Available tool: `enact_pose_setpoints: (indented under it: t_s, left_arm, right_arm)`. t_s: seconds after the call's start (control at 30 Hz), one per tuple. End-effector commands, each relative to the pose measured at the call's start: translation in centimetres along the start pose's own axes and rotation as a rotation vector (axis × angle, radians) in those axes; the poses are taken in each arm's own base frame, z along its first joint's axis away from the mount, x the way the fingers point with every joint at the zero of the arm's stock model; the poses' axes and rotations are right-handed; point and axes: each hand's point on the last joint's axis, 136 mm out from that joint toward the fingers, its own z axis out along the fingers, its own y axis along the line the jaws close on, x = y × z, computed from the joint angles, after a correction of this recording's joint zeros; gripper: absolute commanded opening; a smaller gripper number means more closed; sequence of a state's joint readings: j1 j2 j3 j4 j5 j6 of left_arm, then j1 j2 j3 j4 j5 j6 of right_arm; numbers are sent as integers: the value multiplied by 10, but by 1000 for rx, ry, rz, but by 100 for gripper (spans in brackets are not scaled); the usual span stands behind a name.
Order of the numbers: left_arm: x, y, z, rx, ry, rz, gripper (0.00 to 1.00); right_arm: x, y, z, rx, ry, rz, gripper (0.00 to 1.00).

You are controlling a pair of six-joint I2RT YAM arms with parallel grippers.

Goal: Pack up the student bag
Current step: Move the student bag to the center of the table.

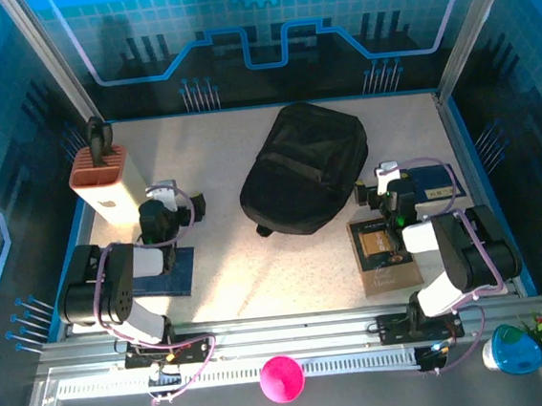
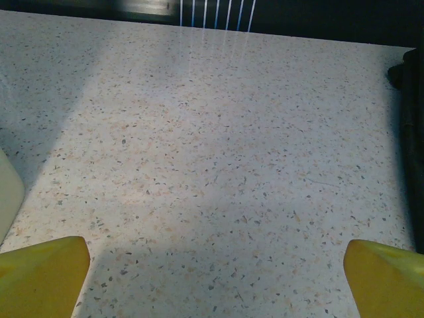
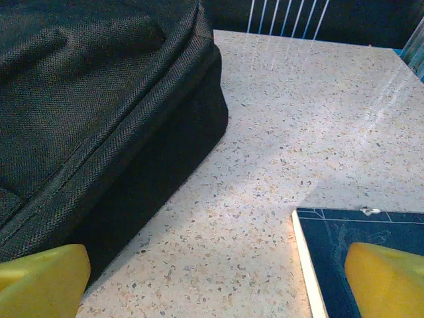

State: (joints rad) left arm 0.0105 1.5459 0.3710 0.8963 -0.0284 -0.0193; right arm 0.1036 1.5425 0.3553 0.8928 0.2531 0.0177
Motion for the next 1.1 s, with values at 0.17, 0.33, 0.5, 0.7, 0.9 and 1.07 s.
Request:
enact_pose_setpoints:
  t_s: [0.17,0.33,0.5,0.7,0.9,1.07]
  left_arm:
    - [-9,-3,3,22,-25,17,99]
    - [-9,-3,3,21,-25,17,99]
    - [-9,-3,3,21,-25,17,99]
    - [-8,-3,3,21,-23,17,99]
    - [-9,-3,3,21,-25,15,99]
    - [-9,-1,2,10,-29,13,99]
  right_arm:
    - [-20,-4,3,14,-66,10,100]
    - [-20,-3,2,14,-66,9,100]
    - [-20,-3,3,14,-65,10,100]
    - [-20,-3,3,14,-65,9,100]
    - [-21,-3,3,13,-66,9,100]
    - [-23,-3,-1,14,-89,3,100]
